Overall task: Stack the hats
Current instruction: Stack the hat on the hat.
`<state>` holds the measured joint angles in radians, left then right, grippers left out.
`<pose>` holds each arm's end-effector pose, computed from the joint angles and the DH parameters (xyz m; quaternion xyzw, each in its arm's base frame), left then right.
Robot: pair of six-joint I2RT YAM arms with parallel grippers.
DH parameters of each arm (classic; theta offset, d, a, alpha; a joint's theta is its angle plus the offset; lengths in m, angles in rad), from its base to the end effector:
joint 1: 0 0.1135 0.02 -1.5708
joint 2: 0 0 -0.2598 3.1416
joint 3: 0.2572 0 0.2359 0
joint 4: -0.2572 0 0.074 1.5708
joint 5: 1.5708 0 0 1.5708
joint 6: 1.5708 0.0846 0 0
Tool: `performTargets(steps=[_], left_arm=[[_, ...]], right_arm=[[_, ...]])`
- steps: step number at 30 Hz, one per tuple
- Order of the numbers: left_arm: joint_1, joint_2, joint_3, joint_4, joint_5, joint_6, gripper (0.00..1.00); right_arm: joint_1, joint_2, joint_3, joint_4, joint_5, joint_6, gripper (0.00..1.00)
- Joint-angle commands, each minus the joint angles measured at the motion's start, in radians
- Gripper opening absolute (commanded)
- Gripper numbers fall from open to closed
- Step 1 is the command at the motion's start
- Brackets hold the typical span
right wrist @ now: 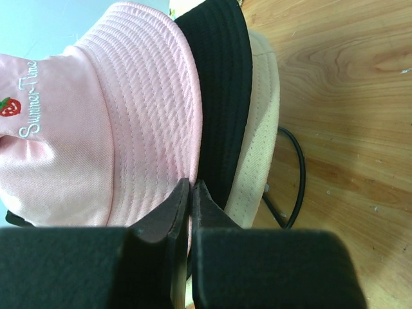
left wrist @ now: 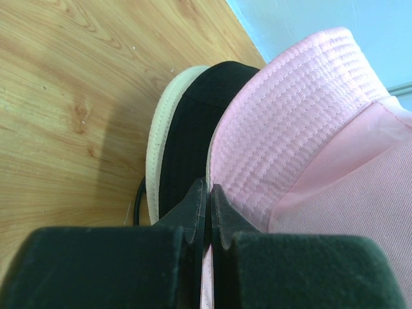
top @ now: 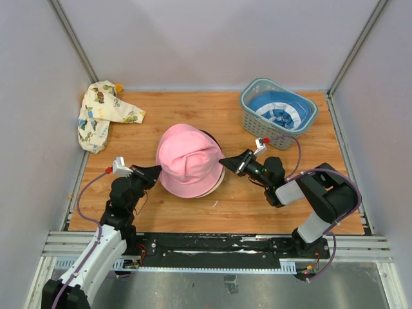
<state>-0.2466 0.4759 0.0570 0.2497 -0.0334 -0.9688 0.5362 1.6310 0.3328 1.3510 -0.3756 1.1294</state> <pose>0.1735 -0.0408 0.1678 -0.2801 0.7111 -0.3577 0.5366 0.2483 0.1837 0.1773 0.0681 0.6862 0.6138 0.3845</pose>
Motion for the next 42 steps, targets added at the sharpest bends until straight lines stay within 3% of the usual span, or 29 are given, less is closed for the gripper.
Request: performTargets(steps=[1,23,42], left_arm=[[-0.006,0.05,-0.008,-0.128,-0.072,0.063,0.01],[-0.006,0.154,-0.023,-0.117,-0.106,0.118,0.0],[-0.006,0.267,-0.042,-0.056,-0.07,0.064,0.0]], right_arm=[[-0.039,0.049,-0.02,-0.145,0.051,-0.067,0.0],[-0.058,0.026,-0.018,-0.289,0.1,-0.132,0.01],[-0.062,-0.013,0.028,-0.446,0.149,-0.187,0.01]])
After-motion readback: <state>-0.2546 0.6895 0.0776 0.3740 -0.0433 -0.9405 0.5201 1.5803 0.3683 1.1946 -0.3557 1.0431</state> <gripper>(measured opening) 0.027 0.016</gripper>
